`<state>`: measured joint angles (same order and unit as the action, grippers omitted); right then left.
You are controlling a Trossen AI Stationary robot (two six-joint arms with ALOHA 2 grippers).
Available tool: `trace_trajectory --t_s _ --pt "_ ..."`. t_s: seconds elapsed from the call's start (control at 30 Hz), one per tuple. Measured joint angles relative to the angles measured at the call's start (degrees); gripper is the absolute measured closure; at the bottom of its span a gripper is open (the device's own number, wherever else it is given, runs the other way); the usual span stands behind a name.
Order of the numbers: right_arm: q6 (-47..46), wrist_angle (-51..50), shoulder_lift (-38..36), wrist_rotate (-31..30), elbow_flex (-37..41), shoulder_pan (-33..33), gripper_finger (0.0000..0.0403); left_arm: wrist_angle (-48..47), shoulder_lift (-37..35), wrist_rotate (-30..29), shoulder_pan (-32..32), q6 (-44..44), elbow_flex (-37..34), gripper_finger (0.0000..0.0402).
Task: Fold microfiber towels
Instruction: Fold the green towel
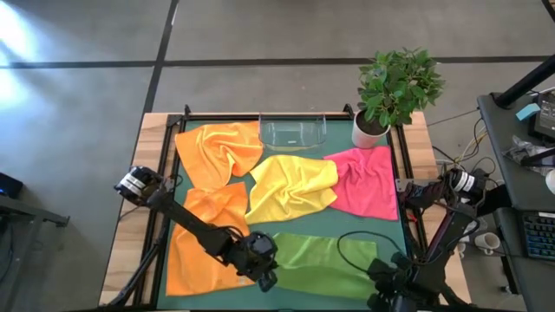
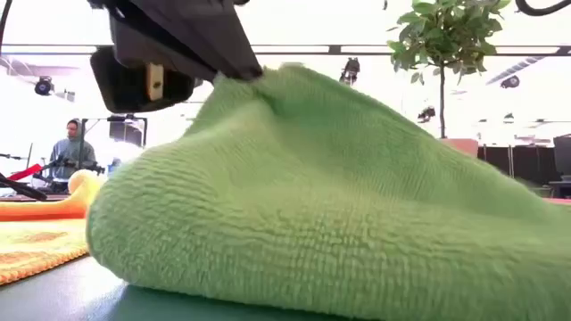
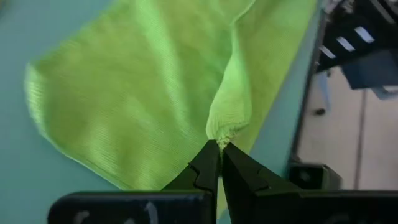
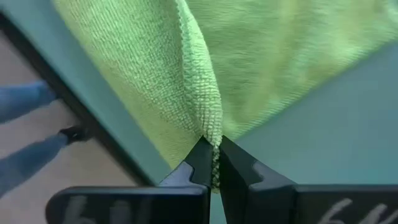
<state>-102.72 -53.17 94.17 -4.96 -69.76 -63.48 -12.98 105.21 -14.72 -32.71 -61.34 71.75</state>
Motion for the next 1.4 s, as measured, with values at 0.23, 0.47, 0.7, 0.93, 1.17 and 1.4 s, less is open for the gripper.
trace_trajectory --t_s 0.23,0.47,0.7,0.93,1.17,1.4 --pt "-5.55 -6.68 0.00 -1.50 0.00 0.19 0.0394 -2.65 0.02 -2.91 1.37 -0.05 0.02 0.0401" --pt "-6.57 -10.75 0.00 -4.03 0.02 1.83 0.0394 -6.22 0.04 -5.53 3.08 -2.84 -0.13 0.0401" --pt "-5.82 -11.48 0.00 -6.25 0.90 5.05 0.0394 -7.30 0.04 -5.95 5.11 -2.82 -0.13 0.0401" --pt "-6.89 -13.64 0.00 -6.07 1.39 5.88 0.0394 -7.49 0.07 -6.78 5.86 -2.79 -0.13 0.0401" --pt "-9.59 -16.64 0.00 -4.71 1.40 5.90 0.0394 -8.92 0.04 -6.80 5.86 -2.82 -0.13 0.0401" --pt "-10.71 -18.94 0.00 -3.62 1.53 5.97 0.0394 -10.57 0.04 -7.24 6.24 -1.16 -0.22 0.0401"
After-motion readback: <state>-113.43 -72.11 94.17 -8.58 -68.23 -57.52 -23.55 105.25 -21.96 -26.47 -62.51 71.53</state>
